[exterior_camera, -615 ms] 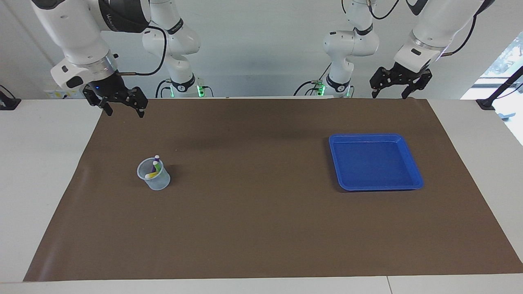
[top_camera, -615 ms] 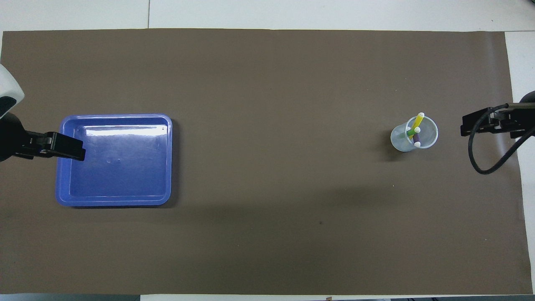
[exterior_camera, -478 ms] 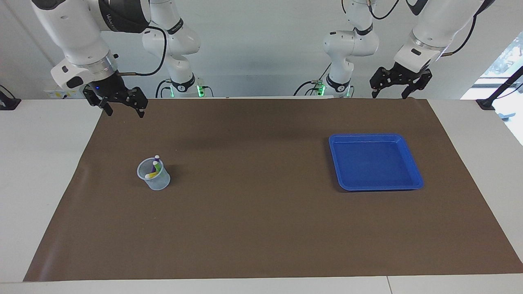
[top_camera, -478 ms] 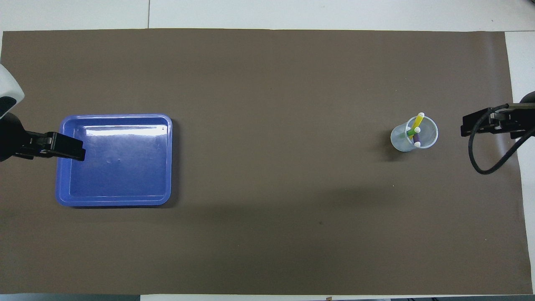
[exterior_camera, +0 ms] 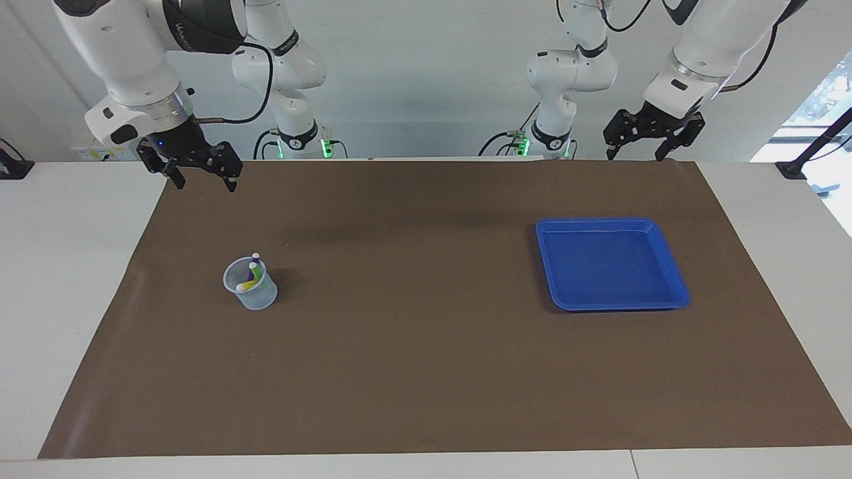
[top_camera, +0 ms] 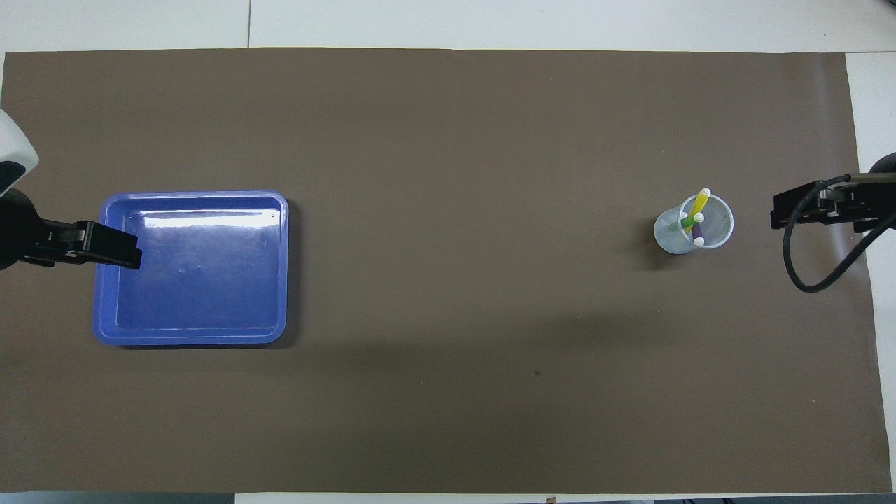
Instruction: Right arm passes pens to left for tray arrangement
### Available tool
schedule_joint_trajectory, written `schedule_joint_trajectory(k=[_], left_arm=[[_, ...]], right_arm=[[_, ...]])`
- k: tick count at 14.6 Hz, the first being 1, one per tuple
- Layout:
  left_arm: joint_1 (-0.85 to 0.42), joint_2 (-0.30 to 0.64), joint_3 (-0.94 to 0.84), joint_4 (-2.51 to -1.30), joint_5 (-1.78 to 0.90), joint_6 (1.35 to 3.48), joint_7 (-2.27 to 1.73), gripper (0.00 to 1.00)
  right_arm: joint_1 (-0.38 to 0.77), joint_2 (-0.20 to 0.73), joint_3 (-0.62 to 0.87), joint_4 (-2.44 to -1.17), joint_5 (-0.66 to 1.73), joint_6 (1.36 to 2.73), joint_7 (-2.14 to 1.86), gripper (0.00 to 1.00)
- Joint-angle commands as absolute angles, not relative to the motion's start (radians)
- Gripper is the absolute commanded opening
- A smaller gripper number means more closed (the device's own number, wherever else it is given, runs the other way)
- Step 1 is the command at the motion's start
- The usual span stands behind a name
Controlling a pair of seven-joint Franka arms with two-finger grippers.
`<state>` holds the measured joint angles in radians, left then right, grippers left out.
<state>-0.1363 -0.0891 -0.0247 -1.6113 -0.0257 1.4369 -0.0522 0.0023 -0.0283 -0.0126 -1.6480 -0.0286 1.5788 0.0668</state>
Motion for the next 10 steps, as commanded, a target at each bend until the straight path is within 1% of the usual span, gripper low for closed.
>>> schedule_joint_trajectory(k=[1, 4, 6, 10], left_arm=[[-0.104, -0.104, -0.032, -1.624, -0.034, 1.419, -0.051, 1.00], [-0.103, -0.115, -0.032, -1.632, -0.034, 1.419, -0.051, 1.00], [-0.103, -0.124, -0.043, -1.631, -0.034, 1.419, -0.052, 1.00], [-0.106, -0.138, -0.051, -1.647, -0.034, 1.425, -0.078, 1.00]], right_arm=[[-0.008, -0.078, -0.005, -1.745, -0.029, 1.661, 0.072, 1.00], [-0.008, -0.109, -0.006, -1.853, -0.029, 1.771, 0.072, 0.97], [-0.008, -0.109, -0.008, -1.904, -0.029, 1.851, 0.071, 0.97], [-0.009, -0.020, -0.008, -1.934, -0.029, 1.998, 0.048, 0.97]])
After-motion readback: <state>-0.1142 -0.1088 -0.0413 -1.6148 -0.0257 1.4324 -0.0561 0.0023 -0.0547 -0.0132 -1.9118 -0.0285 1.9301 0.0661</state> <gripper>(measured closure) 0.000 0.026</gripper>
